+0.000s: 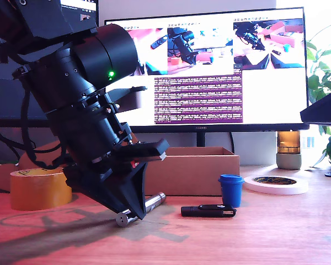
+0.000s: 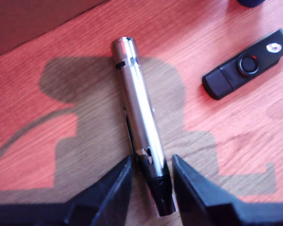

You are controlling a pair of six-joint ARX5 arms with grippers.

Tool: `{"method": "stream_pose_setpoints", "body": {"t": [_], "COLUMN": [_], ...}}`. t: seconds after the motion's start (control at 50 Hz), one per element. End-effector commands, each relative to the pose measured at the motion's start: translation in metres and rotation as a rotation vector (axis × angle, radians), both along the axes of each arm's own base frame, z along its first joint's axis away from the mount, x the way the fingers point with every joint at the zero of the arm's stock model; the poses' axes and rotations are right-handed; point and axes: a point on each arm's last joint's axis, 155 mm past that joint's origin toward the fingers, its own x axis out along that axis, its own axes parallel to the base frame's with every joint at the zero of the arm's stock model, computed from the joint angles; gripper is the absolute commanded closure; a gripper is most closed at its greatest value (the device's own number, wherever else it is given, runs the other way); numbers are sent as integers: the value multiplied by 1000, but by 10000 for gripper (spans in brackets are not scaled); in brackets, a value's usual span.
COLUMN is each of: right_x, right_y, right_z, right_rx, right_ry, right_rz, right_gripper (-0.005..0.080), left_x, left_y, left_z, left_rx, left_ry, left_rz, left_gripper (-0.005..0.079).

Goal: Pick up the laser pointer and place it inside the cardboard box

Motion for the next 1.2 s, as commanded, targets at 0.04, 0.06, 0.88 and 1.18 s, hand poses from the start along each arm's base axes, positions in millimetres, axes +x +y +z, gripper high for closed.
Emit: {"method": "stream_pose_setpoints", "body": {"t": [0.04,0.06,0.88,1.18], "right_x": [-1,-1,12,17], "right_y": [0,0,-26,-27], "right_z": [-7,-7,-35,-26], "right_rx": [-6,-6,-79,-68], "right_ry": [10,10,104,65], "right_rz": [3,3,-164,-178], "right_gripper": [763,763,763,763], "left_x": [-9,-9,0,12], "left_y": [7,7,-4,-11], "left_z": [-17,-17,51,92], "left_rx": [46,47,-54,-137], "left_ry": [40,39,-124,-244], "left_rz": [-16,-17,-90,-85], "left_gripper": [589,600,635,635]}}
